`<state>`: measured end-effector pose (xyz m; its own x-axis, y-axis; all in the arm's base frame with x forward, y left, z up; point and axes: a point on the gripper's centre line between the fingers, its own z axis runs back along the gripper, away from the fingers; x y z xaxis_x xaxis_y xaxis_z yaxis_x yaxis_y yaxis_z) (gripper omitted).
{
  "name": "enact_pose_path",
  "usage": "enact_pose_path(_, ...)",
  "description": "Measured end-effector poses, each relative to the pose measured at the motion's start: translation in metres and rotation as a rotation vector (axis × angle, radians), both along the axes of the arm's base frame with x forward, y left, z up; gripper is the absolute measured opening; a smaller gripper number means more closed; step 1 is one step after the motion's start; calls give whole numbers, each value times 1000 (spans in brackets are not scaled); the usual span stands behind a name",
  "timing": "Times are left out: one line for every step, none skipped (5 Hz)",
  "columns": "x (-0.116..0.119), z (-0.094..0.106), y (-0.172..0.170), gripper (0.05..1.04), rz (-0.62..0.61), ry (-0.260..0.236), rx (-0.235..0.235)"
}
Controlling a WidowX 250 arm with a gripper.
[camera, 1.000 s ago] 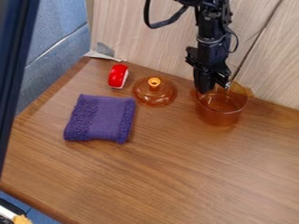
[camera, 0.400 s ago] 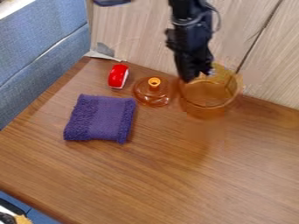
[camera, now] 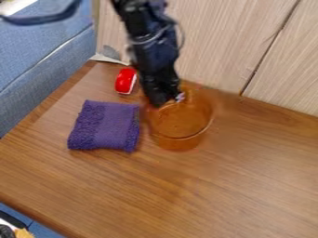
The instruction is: Move the pot to the middle bottom of the table
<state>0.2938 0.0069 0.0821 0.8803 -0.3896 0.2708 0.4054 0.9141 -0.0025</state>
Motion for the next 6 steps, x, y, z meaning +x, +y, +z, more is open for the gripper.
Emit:
enact_pose_path(-28,-16,20,77,42,56,16)
enact_pose_path(-47,-31,29,77,74,109,41)
enact_pose_path(-63,-43,35,76,96,146,84)
enact_pose_path(-70,-58,36,77,107,201,90)
enact_pose_path(-73,-70,42,77,145,239,89)
enact_pose_path(-69,-76,43,77,149,261,84)
